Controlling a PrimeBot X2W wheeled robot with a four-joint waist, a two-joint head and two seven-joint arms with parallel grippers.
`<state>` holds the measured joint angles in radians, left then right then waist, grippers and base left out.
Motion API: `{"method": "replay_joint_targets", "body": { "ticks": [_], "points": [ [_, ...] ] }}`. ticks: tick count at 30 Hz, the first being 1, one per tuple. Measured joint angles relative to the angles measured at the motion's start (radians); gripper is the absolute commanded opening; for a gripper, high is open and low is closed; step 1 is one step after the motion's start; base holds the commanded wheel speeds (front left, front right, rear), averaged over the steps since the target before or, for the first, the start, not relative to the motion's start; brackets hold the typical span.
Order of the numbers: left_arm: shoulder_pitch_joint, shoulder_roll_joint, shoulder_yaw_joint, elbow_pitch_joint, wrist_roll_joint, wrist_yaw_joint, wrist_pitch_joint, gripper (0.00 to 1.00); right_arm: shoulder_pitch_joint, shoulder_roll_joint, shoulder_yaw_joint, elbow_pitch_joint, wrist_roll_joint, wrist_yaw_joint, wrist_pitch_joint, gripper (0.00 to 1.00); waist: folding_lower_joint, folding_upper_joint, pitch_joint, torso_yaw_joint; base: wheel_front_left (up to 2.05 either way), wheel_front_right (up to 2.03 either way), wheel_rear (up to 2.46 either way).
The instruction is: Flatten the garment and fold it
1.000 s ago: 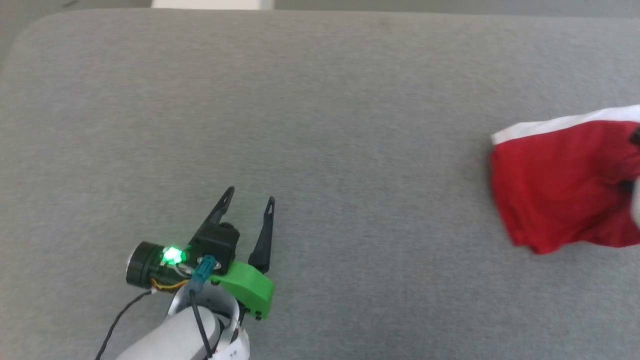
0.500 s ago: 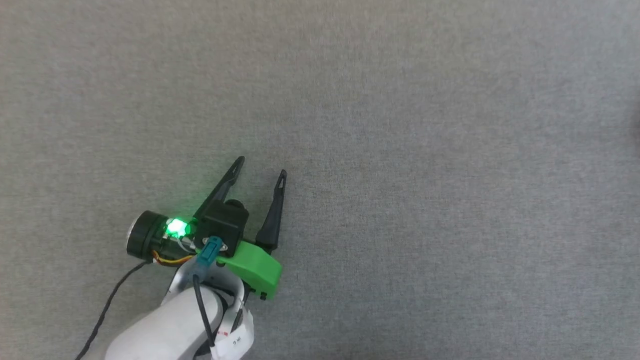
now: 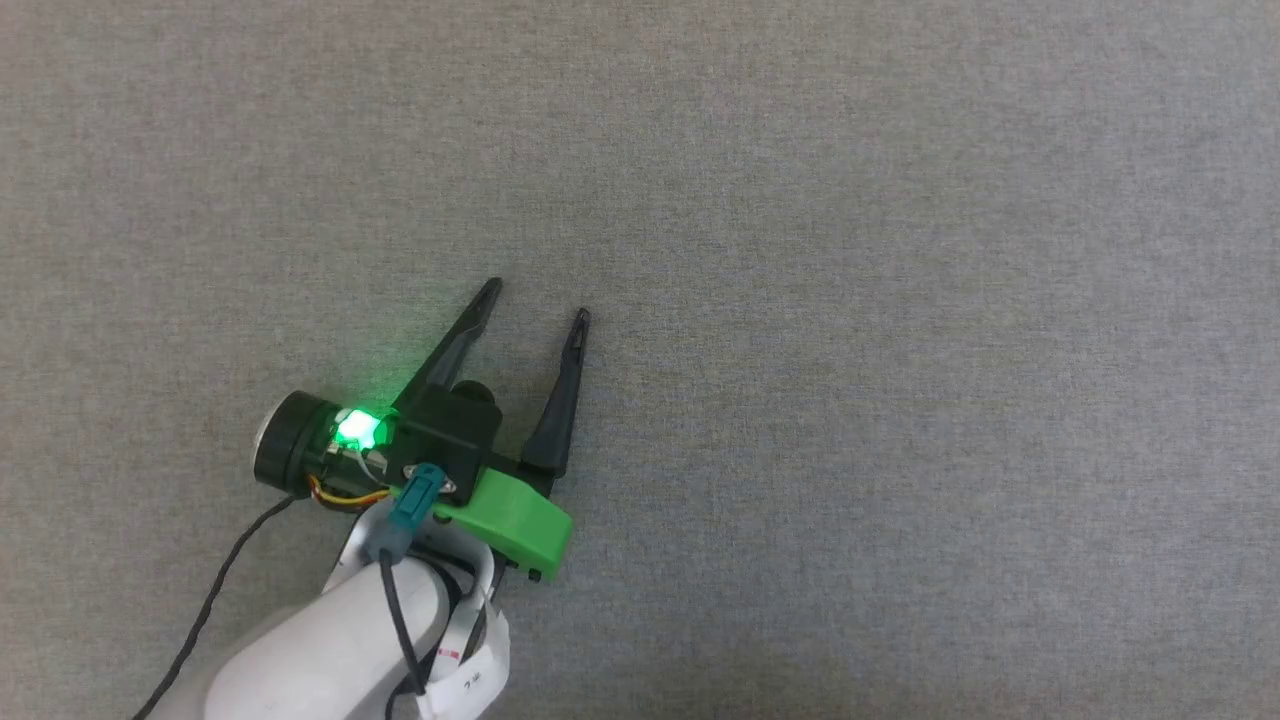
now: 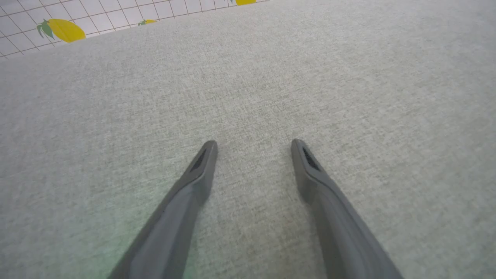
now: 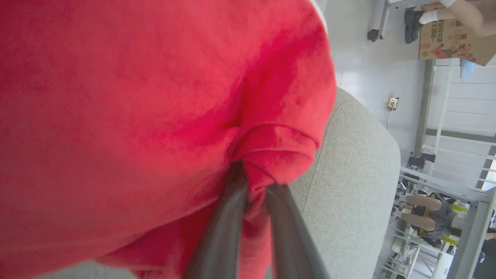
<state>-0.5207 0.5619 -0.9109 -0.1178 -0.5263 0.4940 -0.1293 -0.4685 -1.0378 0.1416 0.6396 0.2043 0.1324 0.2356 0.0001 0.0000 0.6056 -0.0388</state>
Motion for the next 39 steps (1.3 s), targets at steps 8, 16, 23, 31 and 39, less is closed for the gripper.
{"method": "replay_joint_targets", "body": {
  "ticks": [8, 16, 23, 31, 39],
  "points": [
    [0.014, -0.025, 0.004, 0.074, -0.030, -0.001, -0.024, 1.00, -0.016, 0.002, 0.030, -0.026, 0.012, 0.000, -0.007, 1.00, 0.0000, 0.0001, -0.072, 0.004, 0.00, 0.00, 0.00],
    [0.073, -0.045, 0.027, 0.144, -0.094, -0.005, -0.052, 1.00, -0.101, -0.001, 0.125, -0.142, 0.160, 0.000, 0.017, 1.00, -0.0001, 0.0000, -0.206, 0.000, 0.00, 0.00, 0.00],
    [0.101, -0.025, 0.063, 0.155, -0.144, -0.006, -0.053, 1.00, -0.137, 0.076, 0.139, -0.312, 0.338, 0.000, -0.153, 1.00, -0.0002, 0.0000, -0.343, 0.001, 0.00, 0.00, 0.00],
    [0.153, 0.030, 0.099, 0.127, -0.181, 0.028, -0.048, 1.00, -0.067, 0.250, 0.027, -0.425, 0.366, 0.000, -0.309, 1.00, -0.0002, 0.0000, -0.465, 0.011, 0.00, 0.00, 0.00],
    [0.197, 0.070, 0.104, 0.103, -0.185, 0.075, -0.038, 1.00, 0.193, 0.521, -0.136, -0.530, 0.290, 0.000, -0.333, 1.00, -0.0002, 0.0000, -0.530, 0.035, 0.00, 0.00, 0.00]
  ]
}}
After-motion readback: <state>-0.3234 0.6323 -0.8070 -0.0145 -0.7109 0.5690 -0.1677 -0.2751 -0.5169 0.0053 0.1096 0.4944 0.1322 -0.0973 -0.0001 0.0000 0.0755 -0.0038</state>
